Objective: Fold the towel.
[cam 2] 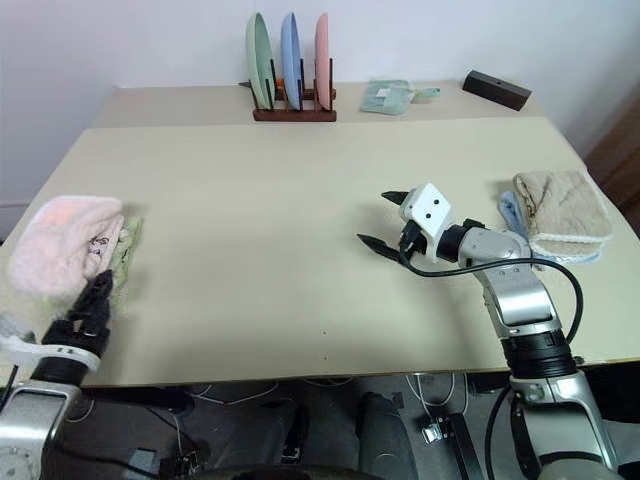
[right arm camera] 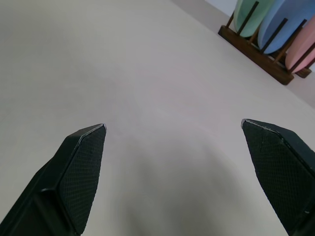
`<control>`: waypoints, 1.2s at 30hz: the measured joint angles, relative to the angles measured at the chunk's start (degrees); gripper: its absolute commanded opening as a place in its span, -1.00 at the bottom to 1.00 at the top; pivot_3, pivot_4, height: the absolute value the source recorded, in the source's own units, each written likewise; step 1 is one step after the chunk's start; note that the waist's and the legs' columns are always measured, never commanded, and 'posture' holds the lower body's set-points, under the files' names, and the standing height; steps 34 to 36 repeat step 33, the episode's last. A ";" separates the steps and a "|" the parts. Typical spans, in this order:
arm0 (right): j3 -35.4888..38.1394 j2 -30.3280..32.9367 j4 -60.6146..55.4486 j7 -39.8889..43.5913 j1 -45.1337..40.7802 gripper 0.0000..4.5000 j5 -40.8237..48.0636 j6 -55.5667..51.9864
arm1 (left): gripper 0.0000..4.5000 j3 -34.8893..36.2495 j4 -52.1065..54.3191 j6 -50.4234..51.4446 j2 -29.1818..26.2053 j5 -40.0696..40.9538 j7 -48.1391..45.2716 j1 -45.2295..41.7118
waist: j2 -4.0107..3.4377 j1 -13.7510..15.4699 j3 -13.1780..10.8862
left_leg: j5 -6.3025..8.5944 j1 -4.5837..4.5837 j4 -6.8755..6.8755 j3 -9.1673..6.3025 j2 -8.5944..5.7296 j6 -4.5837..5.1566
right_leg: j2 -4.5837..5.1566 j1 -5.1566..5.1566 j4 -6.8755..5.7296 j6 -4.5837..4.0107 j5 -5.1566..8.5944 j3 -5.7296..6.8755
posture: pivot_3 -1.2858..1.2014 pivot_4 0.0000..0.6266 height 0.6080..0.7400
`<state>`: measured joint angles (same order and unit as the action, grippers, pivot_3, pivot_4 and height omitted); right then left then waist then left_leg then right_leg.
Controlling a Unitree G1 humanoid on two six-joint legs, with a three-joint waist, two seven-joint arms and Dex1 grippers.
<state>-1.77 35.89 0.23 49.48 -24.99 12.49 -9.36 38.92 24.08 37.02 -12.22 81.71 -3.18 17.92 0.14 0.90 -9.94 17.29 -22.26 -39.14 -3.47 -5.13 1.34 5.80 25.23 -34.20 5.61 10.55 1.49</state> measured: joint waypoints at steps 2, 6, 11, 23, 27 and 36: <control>0.03 0.04 -0.02 0.01 0.07 1.00 0.00 -0.01 | 0.98 -3.45 2.86 1.32 -3.04 -1.76 -2.47 1.19 | 0.00 -0.02 0.00 | 0.00 0.00 0.00 0.00 0.00 0.01 | 0.00 -0.01 0.00 -0.01 0.01 0.00 | 0.03 -0.52 1.00; 0.05 0.08 0.04 0.10 0.09 1.00 -0.03 0.07 | 0.98 -12.39 8.38 1.91 -11.38 -11.70 -5.43 -5.22 | -0.01 -0.01 0.01 | -0.08 0.00 0.01 0.00 -0.01 -0.14 | -0.02 -0.01 0.00 -0.05 -0.01 0.00 | 0.03 -0.52 1.00; 0.57 -0.31 2.81 -1.62 -0.81 1.00 -0.02 -1.53 | 0.98 -26.48 6.56 -2.91 -22.04 -34.61 -7.68 -18.97 | -0.04 -0.20 0.02 | -0.13 0.05 0.11 0.05 -0.01 -0.22 | -0.09 0.01 -0.02 0.08 -0.10 0.00 | 0.03 -0.52 1.00; 8.01 0.90 6.02 -3.23 2.80 1.00 3.80 -6.57 | 0.98 -36.57 -8.68 -12.89 -20.10 -55.27 -18.32 -29.38 | -0.08 -0.18 0.02 | -0.13 -0.02 0.15 0.08 0.04 -0.21 | -0.09 0.13 0.02 0.17 -0.14 -0.04 | 0.03 -0.52 1.00; 8.13 0.72 5.16 -4.23 4.52 1.00 4.08 -6.63 | 0.98 -38.03 -11.08 -13.88 -17.68 -57.56 -20.19 -30.70 | -0.08 -0.06 0.02 | -0.12 -0.03 0.14 0.08 0.03 -0.21 | -0.08 0.13 0.03 0.17 -0.14 -0.04 | 0.03 -0.52 1.00; 8.21 0.64 1.99 -6.03 6.92 1.00 4.20 -7.83 | 0.98 -40.56 -12.66 -13.96 -15.38 -60.88 -22.26 -30.88 | -0.08 -0.17 0.02 | -0.12 -0.03 0.13 0.08 0.04 -0.21 | -0.09 0.14 0.00 0.18 -0.14 -0.03 | 0.03 -0.52 1.00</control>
